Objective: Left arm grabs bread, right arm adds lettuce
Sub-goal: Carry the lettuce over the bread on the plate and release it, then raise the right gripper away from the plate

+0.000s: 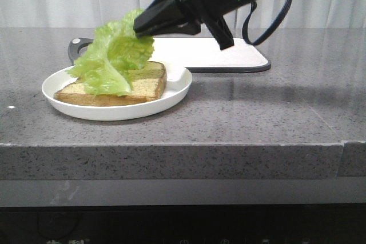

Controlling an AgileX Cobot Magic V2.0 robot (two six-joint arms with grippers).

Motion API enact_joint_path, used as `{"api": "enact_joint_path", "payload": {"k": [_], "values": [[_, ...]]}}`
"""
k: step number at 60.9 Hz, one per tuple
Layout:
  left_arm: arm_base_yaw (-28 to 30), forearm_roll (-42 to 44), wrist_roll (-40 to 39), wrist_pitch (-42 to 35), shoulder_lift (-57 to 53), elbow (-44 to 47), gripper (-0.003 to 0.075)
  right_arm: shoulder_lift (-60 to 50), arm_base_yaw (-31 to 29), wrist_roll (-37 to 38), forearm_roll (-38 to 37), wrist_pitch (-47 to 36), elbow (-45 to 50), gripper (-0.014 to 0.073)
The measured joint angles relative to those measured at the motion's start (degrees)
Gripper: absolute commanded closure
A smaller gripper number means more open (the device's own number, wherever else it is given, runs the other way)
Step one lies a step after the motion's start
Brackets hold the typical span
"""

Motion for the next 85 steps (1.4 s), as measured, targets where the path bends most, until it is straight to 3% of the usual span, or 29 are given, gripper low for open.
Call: {"api": "enact_joint_path", "payload": {"k": [16, 21, 33, 42, 53, 68, 75, 85], "values": [[0.0, 0.0, 0.0, 0.0, 0.0, 0.0, 0.0741, 0.5, 0.0, 0.0, -0.9, -1.7, 0.0, 0.0244], [0.0, 0.0, 0.0, 0.0, 0.0, 0.0, 0.0741, 0.5, 0.0, 0.0, -3.0, -2.3, 0.0, 0.0183], [0.0, 0.0, -0.1, 0.0, 0.0, 0.0, 0.0741, -2.2, -1.2, 0.7, -9.7, -2.7, 0.0, 0.0186], [0.0, 0.0, -0.1, 0.0, 0.0, 0.0, 0.0741, -8.3, -3.5, 6.1, -19.8, -2.5, 0.0, 0.0186], [0.0, 0.0, -0.1, 0.0, 0.0, 0.0, 0.0741, -18.5, -4.4, 18.7, -38.2, 0.6, 0.0, 0.0202], [0.0, 0.0, -0.1, 0.0, 0.0, 0.0, 0.0741, -33.4, -4.4, 41.9, -66.1, 11.4, 0.3, 0.0253], [0.0, 0.0, -0.1, -0.1, 0.0, 0.0, 0.0741, -39.1, -4.4, 46.7, -72.0, 13.2, 3.0, 0.0253], [0.0, -1.3, -0.1, -1.0, 0.0, 0.0, 0.0741, -47.3, -4.4, 47.9, -73.7, 14.1, 9.0, 0.0253]]}}
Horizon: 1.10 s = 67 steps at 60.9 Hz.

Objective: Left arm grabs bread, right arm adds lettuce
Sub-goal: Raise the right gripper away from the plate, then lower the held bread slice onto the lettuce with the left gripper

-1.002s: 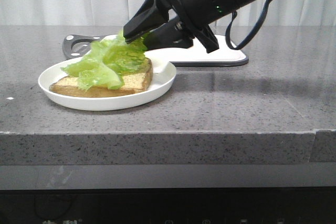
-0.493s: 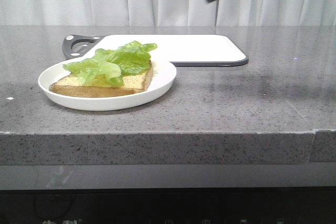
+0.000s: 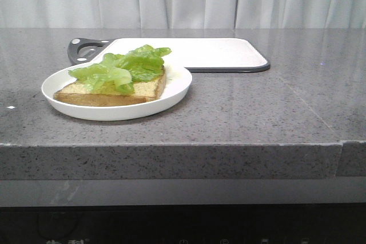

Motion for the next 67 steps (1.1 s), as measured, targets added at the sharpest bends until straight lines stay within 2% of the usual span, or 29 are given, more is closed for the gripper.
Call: {"api": "enact_joint_path", "payload": {"k": [10, 22, 32, 41, 67], "values": [[-0.1, -7.8, 4.4, -0.1, 2.4, 0.0, 0.0741, -5.3, 0.0, 0.3, -0.3, 0.1, 4.8, 0.0253], [-1.8, -24.8, 17.5, 1.1, 10.9, 0.0, 0.0741, -7.2, 0.0, 0.3, -0.4, -0.1, 7.1, 0.0253], [-3.4, -35.6, 27.0, 2.7, 20.3, -0.3, 0.0741, -7.2, 0.0, 0.3, -0.4, -0.2, 7.4, 0.0253], [-4.8, -38.6, 30.0, 3.8, 29.0, -3.1, 0.0741, -7.2, 0.0, 0.3, -0.5, -0.2, 7.4, 0.0253], [-5.4, -41.8, 30.6, 4.6, 47.7, -8.9, 0.0741, -7.2, 0.0, 0.3, -0.6, -0.2, 7.4, 0.0253]]}}
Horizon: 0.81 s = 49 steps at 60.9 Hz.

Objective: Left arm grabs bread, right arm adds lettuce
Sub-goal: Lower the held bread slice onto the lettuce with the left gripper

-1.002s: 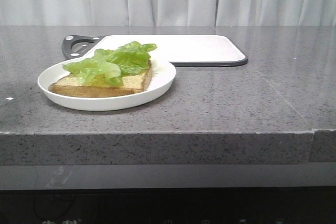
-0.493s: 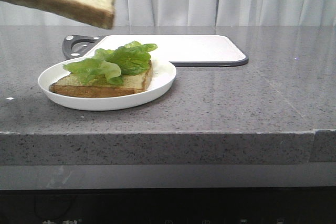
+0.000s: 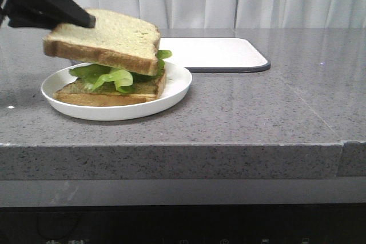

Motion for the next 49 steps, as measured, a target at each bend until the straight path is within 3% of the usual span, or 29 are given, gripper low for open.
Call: {"api": "enact_joint_path", "payload": {"k": [9, 12, 21, 27, 49], "values": [[0.0, -0.6, 0.2, 0.5, 2.7, -0.3, 0.072, 0.0, 0.0, 0.0, 0.0, 0.0, 0.0, 0.0253], [0.0, -0.7, 0.5, 0.6, 3.2, -0.3, 0.067, 0.0, 0.0, 0.0, 0.0, 0.0, 0.0, 0.0253], [0.0, -0.8, 1.5, 0.7, 3.7, -0.4, 0.0423, 0.0, 0.0, 0.0, 0.0, 0.0, 0.0, 0.0253], [0.0, -0.8, 1.8, 0.7, 3.9, -0.4, 0.0311, 0.0, 0.0, 0.0, 0.0, -0.1, 0.0, 0.0253], [0.9, 5.8, 0.5, 5.2, 3.5, -4.4, 0.0291, 0.0, 0.0, 2.6, -4.6, 2.1, 0.0, 0.0253]]}}
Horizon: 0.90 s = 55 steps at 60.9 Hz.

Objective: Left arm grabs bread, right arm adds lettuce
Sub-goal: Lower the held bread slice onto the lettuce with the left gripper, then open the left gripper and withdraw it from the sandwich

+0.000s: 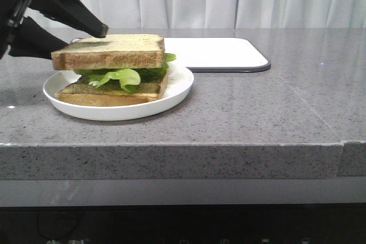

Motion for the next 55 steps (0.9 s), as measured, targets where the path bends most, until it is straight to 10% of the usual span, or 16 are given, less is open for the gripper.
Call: {"api": "enact_joint_path", "payload": {"k": [29, 55], "values": [[0.3, 32.8, -21.8, 0.2, -23.4, -3.3, 0.0301, -3.5, 0.0, 10.6, -7.6, 2.9, 0.0, 0.0253], [0.3, 56.2, -36.5, -3.9, -59.0, 12.0, 0.0301, -13.8, 0.0, 11.2, -7.6, 2.9, 1.7, 0.0253]]}}
